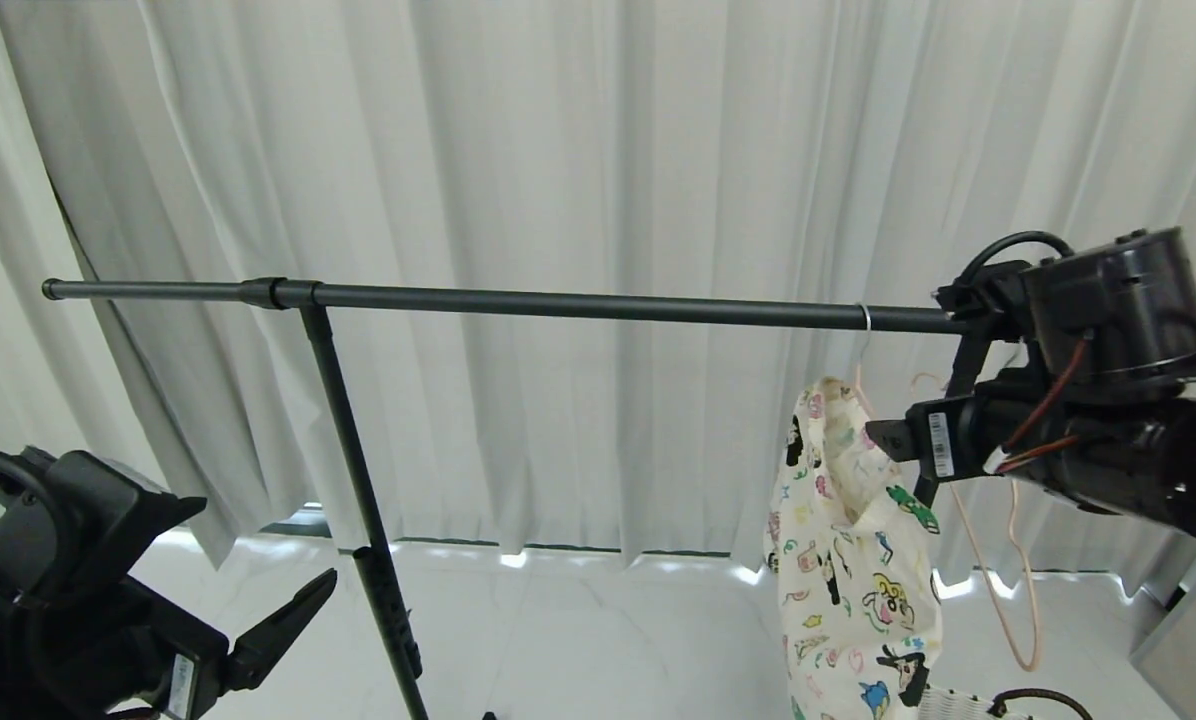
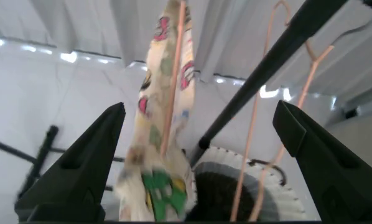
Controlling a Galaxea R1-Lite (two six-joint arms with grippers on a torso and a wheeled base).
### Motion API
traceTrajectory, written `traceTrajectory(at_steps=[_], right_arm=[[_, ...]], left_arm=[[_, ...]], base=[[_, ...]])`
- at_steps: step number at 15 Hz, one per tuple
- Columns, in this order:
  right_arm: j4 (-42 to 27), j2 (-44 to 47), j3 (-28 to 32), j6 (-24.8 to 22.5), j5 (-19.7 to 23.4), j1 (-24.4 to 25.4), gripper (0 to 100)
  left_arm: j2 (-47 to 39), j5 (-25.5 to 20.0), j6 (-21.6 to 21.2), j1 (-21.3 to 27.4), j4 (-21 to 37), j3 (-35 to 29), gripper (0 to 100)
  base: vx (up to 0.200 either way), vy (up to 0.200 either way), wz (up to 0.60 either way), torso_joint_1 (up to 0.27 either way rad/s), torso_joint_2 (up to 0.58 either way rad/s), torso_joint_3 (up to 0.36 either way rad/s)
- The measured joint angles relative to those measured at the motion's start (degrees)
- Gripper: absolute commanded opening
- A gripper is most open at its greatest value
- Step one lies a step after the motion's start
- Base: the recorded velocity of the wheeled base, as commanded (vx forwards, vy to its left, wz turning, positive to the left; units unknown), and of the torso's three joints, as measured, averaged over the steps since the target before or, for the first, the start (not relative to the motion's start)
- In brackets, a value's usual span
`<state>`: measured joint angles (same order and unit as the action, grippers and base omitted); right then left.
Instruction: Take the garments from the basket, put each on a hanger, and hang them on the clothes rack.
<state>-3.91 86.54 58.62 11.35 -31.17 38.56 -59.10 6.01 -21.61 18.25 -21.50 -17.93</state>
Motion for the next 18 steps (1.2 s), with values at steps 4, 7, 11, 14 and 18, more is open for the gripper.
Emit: traceTrajectory(at_steps=[4, 7, 11, 14, 18], right_arm=[[0.12, -9.12, -4.55, -2.65, 0.11, -0.22, 100], [0.01, -15.48, -8.70, -7.08, 0.39, -6.97, 100], [-0.07, -21.58, -11.61, -10.56, 5.34, -22.31, 100], [-0.13, -23.61, -13.14, -11.19, 8.08, -32.41, 100], [0.11, -25.33, -20.83, -15.56, 9.09, -39.90, 100]], left_arm=[[0.94, 4.39, 0.13, -0.52, -0.02, 3.27, 100], [1.77, 5.27, 0.40, -2.21, -0.04, 6.03, 100], [4.45, 5.32, 0.43, -4.85, 0.00, 11.81, 100], [7.17, 5.32, 0.44, -5.85, 0.00, 15.85, 100], [11.92, 5.32, 0.87, -7.29, 7.23, 17.80, 100]], base=[[0.000, 0.000, 0.00, 0.000, 0.00, 0.000], [-0.133, 0.000, 0.00, 0.000, 0.00, 0.000], [-0.200, 0.000, 0.00, 0.001, 0.00, 0.006], [-0.200, 0.000, 0.00, 0.004, 0.00, 0.001], [-0.200, 0.000, 0.00, 0.001, 0.00, 0.004]])
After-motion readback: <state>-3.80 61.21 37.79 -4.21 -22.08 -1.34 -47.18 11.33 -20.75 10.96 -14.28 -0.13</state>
